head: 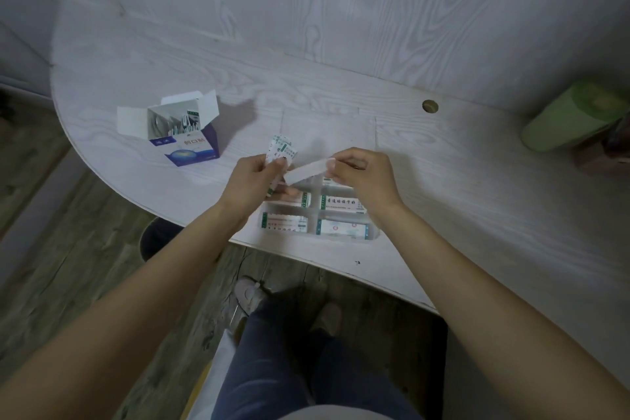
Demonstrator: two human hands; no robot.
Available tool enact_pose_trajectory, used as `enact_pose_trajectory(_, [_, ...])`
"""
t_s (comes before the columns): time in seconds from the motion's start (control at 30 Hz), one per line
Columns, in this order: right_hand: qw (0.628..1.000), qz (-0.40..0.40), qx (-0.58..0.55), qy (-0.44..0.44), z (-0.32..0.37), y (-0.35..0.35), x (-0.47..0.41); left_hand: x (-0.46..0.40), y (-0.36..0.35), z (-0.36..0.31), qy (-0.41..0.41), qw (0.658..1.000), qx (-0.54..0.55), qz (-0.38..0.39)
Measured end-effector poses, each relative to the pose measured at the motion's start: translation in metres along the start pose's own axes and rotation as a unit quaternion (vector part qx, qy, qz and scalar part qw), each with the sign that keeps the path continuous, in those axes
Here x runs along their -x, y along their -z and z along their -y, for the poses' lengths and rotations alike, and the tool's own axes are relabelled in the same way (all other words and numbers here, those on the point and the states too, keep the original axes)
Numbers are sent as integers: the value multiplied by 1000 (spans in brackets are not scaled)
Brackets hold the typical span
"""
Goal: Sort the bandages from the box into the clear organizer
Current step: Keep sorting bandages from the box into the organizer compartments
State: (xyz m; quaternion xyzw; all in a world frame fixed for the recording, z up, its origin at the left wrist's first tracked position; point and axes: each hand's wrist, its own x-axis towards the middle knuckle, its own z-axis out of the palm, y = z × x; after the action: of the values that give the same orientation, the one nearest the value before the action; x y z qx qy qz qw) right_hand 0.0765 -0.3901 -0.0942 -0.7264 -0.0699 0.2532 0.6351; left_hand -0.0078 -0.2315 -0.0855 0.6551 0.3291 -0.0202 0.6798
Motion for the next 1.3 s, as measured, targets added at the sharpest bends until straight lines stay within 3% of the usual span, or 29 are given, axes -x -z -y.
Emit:
enact_pose_trajectory(0.13, [999, -2, -35, -18, 1, -14, -18, -15, 24, -2, 2, 999, 4, -49])
enact_pose_trajectory(0.3, [989, -31, 142, -14, -14, -33, -42, -28, 37, -9, -8, 999, 4, -49])
enact_pose_trajectory(0.4, [970, 9, 243, 9, -19, -41, -47, -30, 43, -8, -24, 999, -10, -32])
enact_pose_trajectory(0.67, [851, 110, 508, 74, -28, -56, -58, -38, 58, -6, -19, 999, 7, -24])
enact_pose_trajectory(0.9, [749, 101, 644, 121, -28, -65, -59, -42, 56, -7, -21, 999, 14, -21])
enact_pose_trajectory(1.0, [747, 117, 641, 137, -21, -71, -58, -42, 56, -6, -20, 1000, 13, -20])
enact_pose_trajectory(1.3, [801, 152, 575, 69, -15, -82, -59, -39, 61, -2, -16, 1000, 14, -20])
